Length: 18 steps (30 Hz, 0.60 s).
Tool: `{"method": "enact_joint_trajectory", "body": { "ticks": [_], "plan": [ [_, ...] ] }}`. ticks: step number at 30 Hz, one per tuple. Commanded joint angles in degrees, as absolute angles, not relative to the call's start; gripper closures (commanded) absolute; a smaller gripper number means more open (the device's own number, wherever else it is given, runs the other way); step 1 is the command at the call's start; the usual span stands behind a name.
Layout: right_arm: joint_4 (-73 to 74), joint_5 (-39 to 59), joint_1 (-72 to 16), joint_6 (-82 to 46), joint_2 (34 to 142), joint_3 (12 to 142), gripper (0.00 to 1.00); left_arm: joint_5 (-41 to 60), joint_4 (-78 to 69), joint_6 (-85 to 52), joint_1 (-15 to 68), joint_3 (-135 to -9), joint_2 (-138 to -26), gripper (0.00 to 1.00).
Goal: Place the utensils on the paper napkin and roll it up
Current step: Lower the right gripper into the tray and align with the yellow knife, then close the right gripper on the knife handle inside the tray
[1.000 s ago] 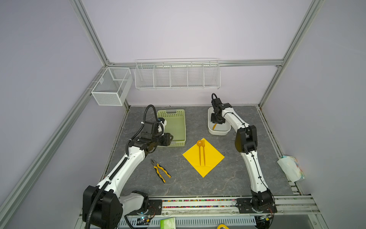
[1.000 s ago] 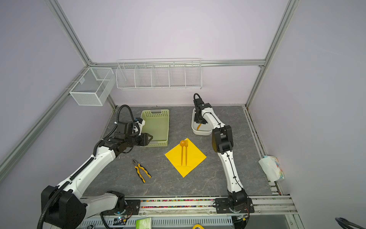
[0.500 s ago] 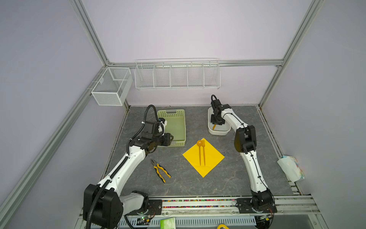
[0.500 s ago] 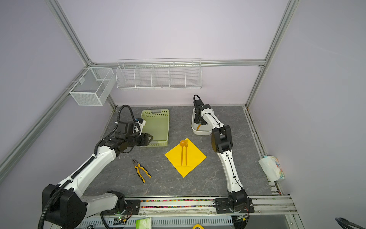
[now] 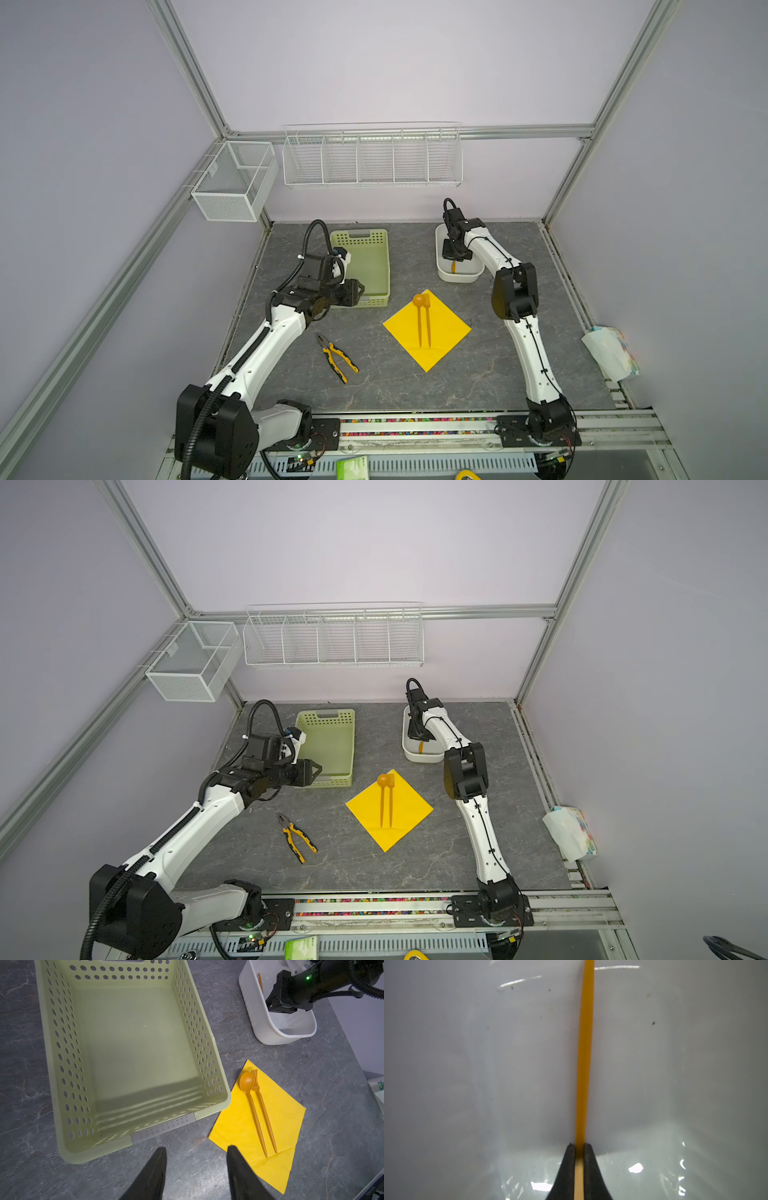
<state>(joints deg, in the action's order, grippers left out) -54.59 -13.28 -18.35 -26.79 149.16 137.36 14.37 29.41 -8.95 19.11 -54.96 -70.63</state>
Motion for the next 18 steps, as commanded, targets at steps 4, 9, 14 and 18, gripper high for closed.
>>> {"method": "enact_joint_trajectory", "body": {
  "ticks": [4, 9, 14, 18],
  "plan": [
    [-55.28, -13.19, -18.01, -27.11, 145.97, 137.51, 0.93, 15.94, 29.27, -8.35, 18.70, -55.47, -70.58, 0.52],
    [-55.68, -13.32, -18.19, -26.81, 142.18, 136.76, 0.93, 16.47, 29.45, -8.35, 18.70, -55.37, -70.02, 0.52],
    [-55.28, -12.85, -18.28, -26.81, 138.22, 134.05, 0.93, 16.75, 29.28, -8.35, 18.77, -54.85, -68.78, 0.52],
    [-55.37, -11.88, -18.25, -26.33, 134.87, 131.67, 0.93, 16.88, 29.32, -8.38, 18.71, -54.58, -67.84, 0.52]
  ]
}}
